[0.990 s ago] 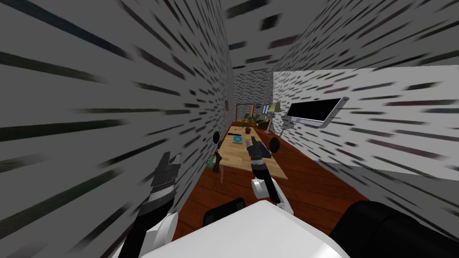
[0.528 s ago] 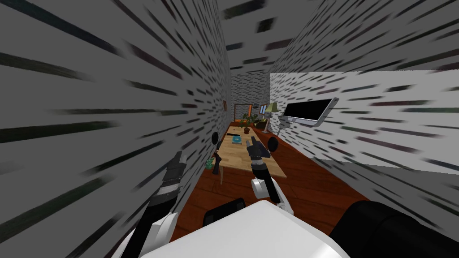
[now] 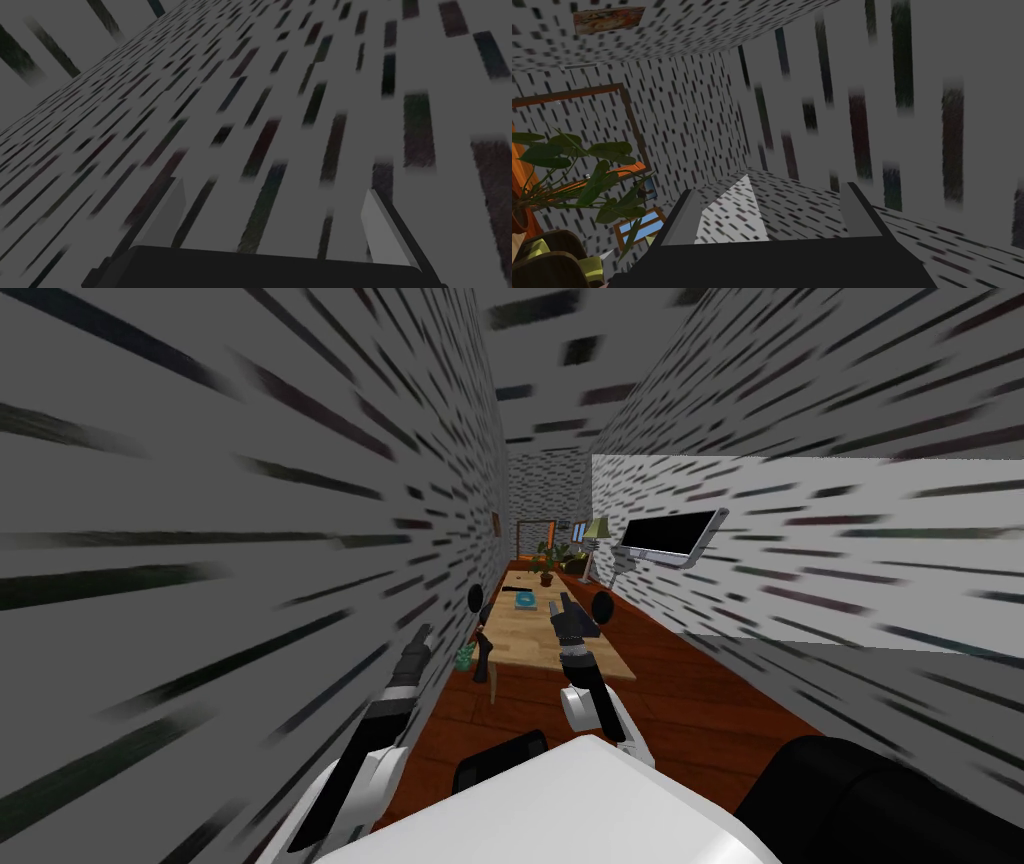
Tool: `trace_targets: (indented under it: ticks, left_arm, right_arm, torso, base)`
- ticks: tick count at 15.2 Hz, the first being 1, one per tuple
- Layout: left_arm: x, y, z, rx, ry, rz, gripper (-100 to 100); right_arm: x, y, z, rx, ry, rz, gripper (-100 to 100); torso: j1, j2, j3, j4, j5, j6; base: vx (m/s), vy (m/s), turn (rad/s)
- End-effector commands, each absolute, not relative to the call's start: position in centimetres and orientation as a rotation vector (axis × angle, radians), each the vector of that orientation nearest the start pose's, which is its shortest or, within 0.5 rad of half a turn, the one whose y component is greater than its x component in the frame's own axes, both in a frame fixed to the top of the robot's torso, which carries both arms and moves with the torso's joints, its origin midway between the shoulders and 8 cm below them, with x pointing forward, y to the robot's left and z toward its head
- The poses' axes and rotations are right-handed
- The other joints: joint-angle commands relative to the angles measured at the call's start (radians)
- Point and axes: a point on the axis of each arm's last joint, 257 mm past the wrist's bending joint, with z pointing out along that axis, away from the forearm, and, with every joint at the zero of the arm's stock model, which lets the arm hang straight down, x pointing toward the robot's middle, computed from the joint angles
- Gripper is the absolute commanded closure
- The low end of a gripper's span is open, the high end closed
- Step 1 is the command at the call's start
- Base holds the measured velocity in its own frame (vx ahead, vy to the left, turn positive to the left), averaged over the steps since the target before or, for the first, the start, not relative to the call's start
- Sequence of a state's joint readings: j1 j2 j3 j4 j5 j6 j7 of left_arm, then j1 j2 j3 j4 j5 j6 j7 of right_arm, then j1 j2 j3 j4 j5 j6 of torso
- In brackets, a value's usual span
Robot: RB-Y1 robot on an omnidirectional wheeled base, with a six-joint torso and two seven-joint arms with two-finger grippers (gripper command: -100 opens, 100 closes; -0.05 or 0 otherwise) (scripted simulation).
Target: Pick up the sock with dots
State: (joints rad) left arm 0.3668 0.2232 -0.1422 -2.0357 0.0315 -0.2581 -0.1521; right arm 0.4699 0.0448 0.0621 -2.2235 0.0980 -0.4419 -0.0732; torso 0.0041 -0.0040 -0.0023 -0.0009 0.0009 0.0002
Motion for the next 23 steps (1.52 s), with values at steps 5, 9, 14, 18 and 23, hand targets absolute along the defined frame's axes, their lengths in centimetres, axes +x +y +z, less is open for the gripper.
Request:
trace_targets:
  ticks: [5, 9, 14, 18, 23]
  left_arm:
    - [45.6, 19.3, -15.9, -0.729, 1.321, -1.165, -100]
    - [47.1, 17.6, -19.5, -0.741, 1.450, -1.127, -100]
    - [47.8, 16.8, -22.1, -0.759, 1.543, -1.090, -100]
    - [48.7, 15.1, -25.7, -0.756, 1.683, -1.040, -100]
    - [49.1, 13.3, -29.5, -0.744, 1.832, -0.978, -100]
  right_arm:
    - [37.1, -25.1, -0.2, 0.735, 0.676, 1.361, 0]
    - [37.1, -25.1, -0.2, 0.735, 0.676, 1.361, 0]
    - [37.1, -25.1, -0.2, 0.735, 0.676, 1.361, 0]
    - [37.1, -25.1, -0.2, 0.735, 0.676, 1.361, 0]
    - [37.1, -25.1, -0.2, 0.735, 0.676, 1.361, 0]
  torso:
    - [0.000, 0.000, 0.000, 0.000, 0.000, 0.000]
    - [0.001, -0.001, -0.001, 0.000, 0.000, 0.000]
    - [-0.001, 0.000, 0.000, 0.000, 0.000, 0.000]
    - [0.000, 0.000, 0.000, 0.000, 0.000, 0.000]
    - [0.000, 0.000, 0.000, 0.000, 0.000, 0.000]
  base:
    - [0.042, 0.058, -0.120]
    - [0.054, 0.065, -0.129]
    - [0.033, 0.049, -0.095]
    - [0.038, 0.061, -0.134]
    - [0.034, 0.063, -0.121]
